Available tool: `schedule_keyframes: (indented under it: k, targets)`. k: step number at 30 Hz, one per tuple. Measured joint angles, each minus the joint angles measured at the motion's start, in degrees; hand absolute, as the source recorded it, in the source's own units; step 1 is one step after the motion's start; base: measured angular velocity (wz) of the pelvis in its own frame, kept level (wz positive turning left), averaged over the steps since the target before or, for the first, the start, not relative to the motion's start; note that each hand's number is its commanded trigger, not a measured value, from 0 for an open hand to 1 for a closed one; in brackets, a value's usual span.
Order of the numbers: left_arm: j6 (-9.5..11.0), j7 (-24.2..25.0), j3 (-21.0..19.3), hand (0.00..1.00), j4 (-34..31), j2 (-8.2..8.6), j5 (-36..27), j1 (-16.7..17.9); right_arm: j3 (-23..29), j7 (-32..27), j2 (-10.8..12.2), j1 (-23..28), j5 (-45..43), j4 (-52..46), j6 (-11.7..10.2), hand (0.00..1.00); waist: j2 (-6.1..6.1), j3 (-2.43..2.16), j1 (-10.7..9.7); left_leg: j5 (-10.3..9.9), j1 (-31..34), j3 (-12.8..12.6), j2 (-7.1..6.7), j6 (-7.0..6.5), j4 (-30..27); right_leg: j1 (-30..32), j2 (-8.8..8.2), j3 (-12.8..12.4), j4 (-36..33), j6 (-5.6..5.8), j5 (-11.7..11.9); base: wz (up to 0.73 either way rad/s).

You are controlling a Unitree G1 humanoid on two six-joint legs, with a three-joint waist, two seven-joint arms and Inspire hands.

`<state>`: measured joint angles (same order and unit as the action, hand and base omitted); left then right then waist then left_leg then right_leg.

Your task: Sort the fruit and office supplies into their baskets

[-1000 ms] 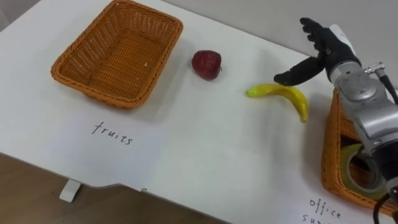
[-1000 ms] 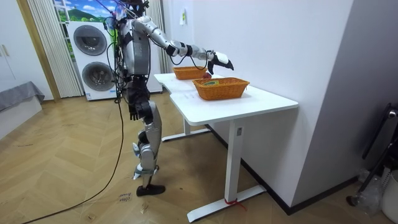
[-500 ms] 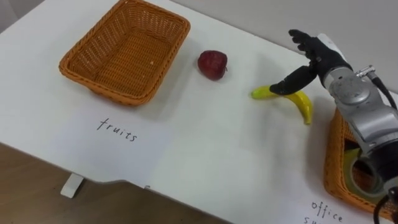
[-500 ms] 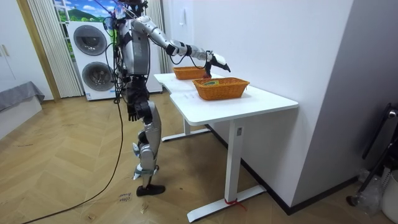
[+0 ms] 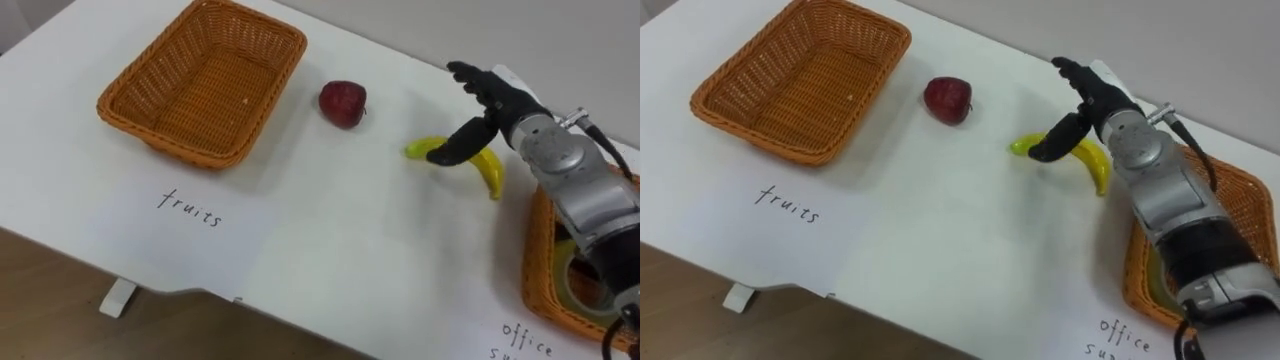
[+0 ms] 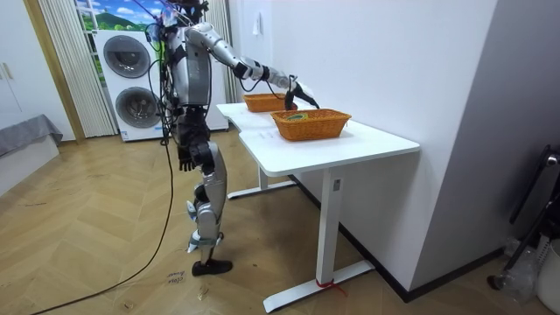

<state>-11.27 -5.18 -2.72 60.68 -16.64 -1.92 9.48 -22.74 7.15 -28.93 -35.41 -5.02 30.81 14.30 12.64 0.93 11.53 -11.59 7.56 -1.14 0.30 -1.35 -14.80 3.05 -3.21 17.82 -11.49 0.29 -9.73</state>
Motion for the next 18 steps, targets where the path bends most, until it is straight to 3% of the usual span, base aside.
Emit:
schedule_keyframes:
  k: [18]
  targets:
    - [1.4,0.9,1.2,0.0,-0.1,0.03,-0.1,-0.6,-1.3,-1.2,0.0,0.0,-16.0,4.8,-1.2,0.0,-0.18,0.15,1.5,0.1,1.0,1.3,-0.18,0.08,-0.6,0.1,-0.13,1.8,0.0,0.01,0.0,0.03]
